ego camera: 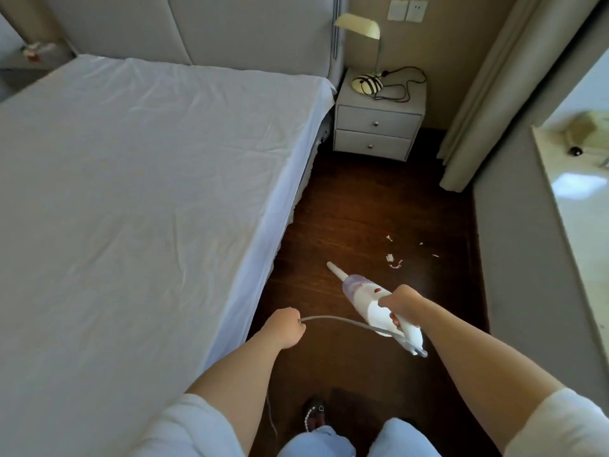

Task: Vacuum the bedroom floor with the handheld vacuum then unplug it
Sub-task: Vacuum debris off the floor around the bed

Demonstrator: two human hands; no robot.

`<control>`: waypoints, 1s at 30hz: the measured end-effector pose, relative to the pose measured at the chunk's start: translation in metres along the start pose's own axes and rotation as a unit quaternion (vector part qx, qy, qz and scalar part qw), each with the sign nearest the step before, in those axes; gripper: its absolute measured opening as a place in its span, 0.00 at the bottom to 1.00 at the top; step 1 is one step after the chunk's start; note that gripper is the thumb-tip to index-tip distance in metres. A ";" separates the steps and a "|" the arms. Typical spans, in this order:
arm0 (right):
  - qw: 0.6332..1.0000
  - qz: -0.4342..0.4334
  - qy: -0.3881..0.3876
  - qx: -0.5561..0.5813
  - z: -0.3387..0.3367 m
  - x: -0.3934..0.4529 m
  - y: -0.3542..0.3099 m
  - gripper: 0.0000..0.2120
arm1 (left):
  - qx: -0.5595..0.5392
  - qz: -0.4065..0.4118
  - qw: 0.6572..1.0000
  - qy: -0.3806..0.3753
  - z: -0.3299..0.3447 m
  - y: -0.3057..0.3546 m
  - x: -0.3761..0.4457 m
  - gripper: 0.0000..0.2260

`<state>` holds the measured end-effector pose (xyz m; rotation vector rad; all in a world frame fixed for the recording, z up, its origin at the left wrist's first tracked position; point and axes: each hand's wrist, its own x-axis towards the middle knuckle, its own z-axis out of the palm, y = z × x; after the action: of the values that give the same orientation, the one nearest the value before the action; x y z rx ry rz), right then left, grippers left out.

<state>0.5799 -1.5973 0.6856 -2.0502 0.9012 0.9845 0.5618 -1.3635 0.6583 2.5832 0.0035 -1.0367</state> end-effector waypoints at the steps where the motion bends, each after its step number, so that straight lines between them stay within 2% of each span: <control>1: 1.000 -0.014 0.003 0.011 -0.007 -0.004 0.002 0.19 | 0.006 0.014 1.000 -0.002 0.001 0.008 0.003 0.12; 4: 1.000 0.006 0.012 -0.023 -0.019 -0.017 0.008 0.21 | 0.000 0.047 0.999 -0.002 0.005 0.029 0.008 0.12; 8: 1.000 0.027 0.007 -0.013 -0.030 -0.013 0.011 0.22 | -0.025 0.068 0.997 0.003 0.011 0.052 0.010 0.11; 12: 0.999 0.016 0.005 0.033 -0.023 0.002 0.004 0.24 | -0.029 0.028 0.999 0.021 0.005 0.041 0.007 0.13; 16: 0.998 -0.047 -0.015 0.029 -0.018 0.021 0.003 0.17 | -0.021 -0.020 0.999 0.019 0.001 0.027 0.000 0.13; 21: 0.997 -0.067 -0.019 0.012 -0.024 0.025 0.016 0.15 | -0.013 -0.034 0.999 0.014 0.004 0.040 -0.005 0.13; 26: 0.998 -0.061 -0.008 -0.009 -0.059 0.016 0.041 0.16 | -0.004 0.007 1.000 0.010 0.013 0.083 0.004 0.13; 30: 0.999 0.000 0.025 -0.036 -0.088 0.012 0.067 0.21 | -0.002 0.058 0.998 0.002 0.024 0.124 0.011 0.12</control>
<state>0.5638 -1.7061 0.6997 -2.1440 0.9041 0.9824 0.5702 -1.4886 0.6747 2.5483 -0.1398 -0.9875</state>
